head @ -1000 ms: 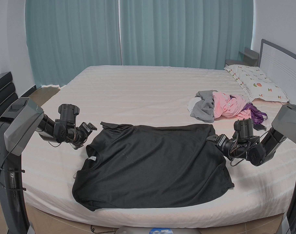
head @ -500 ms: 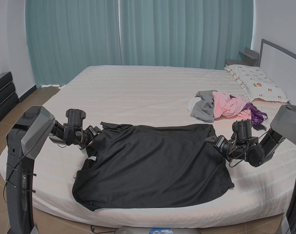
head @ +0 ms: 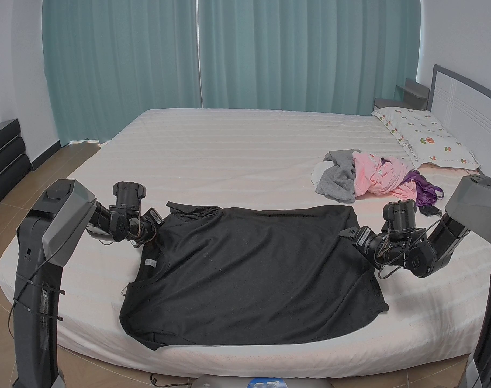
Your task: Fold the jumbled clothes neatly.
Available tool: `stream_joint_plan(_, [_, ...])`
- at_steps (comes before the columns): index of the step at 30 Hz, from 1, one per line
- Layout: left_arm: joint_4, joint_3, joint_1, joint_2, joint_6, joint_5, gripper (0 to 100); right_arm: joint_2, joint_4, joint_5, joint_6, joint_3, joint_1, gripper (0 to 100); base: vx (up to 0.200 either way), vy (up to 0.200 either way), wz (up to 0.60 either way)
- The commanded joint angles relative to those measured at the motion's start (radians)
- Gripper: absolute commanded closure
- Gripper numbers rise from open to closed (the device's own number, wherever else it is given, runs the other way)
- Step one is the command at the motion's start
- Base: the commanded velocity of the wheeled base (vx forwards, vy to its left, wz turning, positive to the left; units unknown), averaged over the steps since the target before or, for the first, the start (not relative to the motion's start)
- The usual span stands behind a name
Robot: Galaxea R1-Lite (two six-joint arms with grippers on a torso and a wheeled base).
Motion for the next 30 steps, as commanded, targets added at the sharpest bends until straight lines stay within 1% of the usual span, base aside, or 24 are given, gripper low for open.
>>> stream_joint_plan(1, [-0.029,-0.017,0.019,-0.026,-0.004,0.036,100,0.027,0.000,-0.001,-0.001,-0.024,-0.012,0,0.000,0.000,0.00])
stream_joint_plan(6, [-0.080,-0.020,0.038,-0.043,-0.004,0.078,100,0.045,0.000,-0.002,-0.003,-0.047,-0.026,0,0.000,0.000,0.00])
stream_joint_plan(16, [-0.090,-0.031,0.039,-0.036,-0.002,0.079,100,0.110,0.001,-0.010,-0.010,-0.108,-0.055,0,0.000,0.000,0.00])
stream_joint_plan(24, [-0.101,-0.107,0.041,-0.017,-0.008,0.122,100,0.114,0.003,-0.010,-0.022,-0.134,-0.098,0,0.000,0.000,0.00])
stream_joint_plan(26, [-0.101,-0.118,0.041,-0.013,-0.017,0.131,100,0.116,0.008,-0.010,-0.029,-0.137,-0.104,0,0.000,0.000,0.00])
stream_joint_plan(27, [-0.097,-0.155,0.041,0.007,-0.045,0.141,100,0.131,0.003,-0.010,-0.042,-0.139,-0.107,0,0.000,0.000,0.00])
stream_joint_plan(30, [-0.093,-0.167,0.039,0.026,-0.048,0.141,100,0.159,0.003,-0.001,-0.052,-0.168,-0.107,0,0.000,0.000,0.00])
